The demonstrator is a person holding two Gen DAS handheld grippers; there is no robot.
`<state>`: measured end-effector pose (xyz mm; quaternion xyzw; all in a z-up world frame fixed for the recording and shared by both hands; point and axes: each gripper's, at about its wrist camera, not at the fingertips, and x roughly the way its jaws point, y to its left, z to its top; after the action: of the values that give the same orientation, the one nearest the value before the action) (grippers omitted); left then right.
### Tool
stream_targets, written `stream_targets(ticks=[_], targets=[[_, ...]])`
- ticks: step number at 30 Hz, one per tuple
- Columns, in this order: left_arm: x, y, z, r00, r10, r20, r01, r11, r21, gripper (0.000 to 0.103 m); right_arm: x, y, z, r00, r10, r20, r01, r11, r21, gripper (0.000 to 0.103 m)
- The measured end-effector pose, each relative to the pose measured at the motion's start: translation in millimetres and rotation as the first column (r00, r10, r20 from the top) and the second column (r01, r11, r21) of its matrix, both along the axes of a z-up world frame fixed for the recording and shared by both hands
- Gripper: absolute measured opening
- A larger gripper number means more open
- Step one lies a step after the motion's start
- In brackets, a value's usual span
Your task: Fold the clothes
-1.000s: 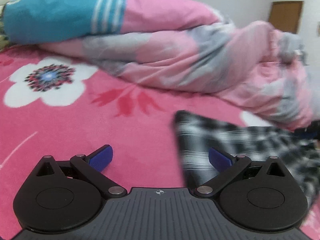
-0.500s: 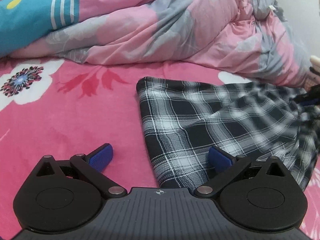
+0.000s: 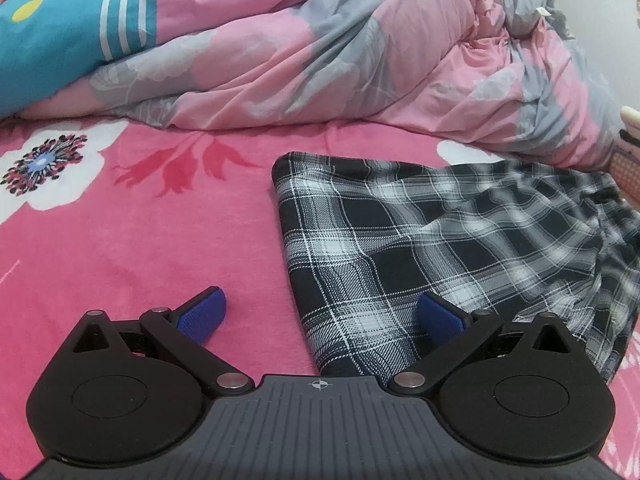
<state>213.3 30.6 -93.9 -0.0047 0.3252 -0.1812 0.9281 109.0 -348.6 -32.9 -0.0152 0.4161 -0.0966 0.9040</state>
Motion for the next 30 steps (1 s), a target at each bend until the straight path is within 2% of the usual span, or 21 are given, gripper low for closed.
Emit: stream_targets(ticks=[2,4,6,20,21,25,28,30], targets=[[0,0,0,1.0,-0.001,-0.002,0.001,1.0,-0.003,0.103,12,8,-2,0.999,0.035,0.026,-0.034,0.999,-0.037,0.033],[1,1,0,1.0,-0.002,-0.003,0.002,1.0,-0.004,0.103,19,9,-18,0.996,0.079,-0.028,-0.081,0.991,-0.11,0.033],[1,1,0,1.0,-0.003,-0.004,0.003,1.0,-0.003,0.103,14,3,-30,0.992,0.096,-0.077,-0.105,0.985,-0.134,0.034],[1,2,0,1.0,-0.015,-0.015,0.014,1.0,-0.022,0.103,35,53,-22,0.955,0.239,-0.177,-0.25,0.967,-0.047,0.034],[1,2,0,1.0,-0.015,-0.016,0.015,1.0,-0.019,0.103,35,55,-21,0.953,0.24,-0.186,-0.252,0.967,-0.043,0.034],[2,2,0,1.0,-0.016,-0.018,0.015,1.0,-0.014,0.103,18,42,6,0.959,0.135,-0.25,-0.156,0.986,-0.063,0.034],[2,3,0,1.0,-0.015,-0.019,0.015,1.0,-0.023,0.103,24,62,21,0.977,0.162,-0.135,-0.164,0.986,-0.004,0.034],[2,6,0,1.0,-0.018,-0.021,0.017,0.999,-0.038,0.103,35,81,23,0.977,0.209,-0.046,-0.206,0.977,0.061,0.035]])
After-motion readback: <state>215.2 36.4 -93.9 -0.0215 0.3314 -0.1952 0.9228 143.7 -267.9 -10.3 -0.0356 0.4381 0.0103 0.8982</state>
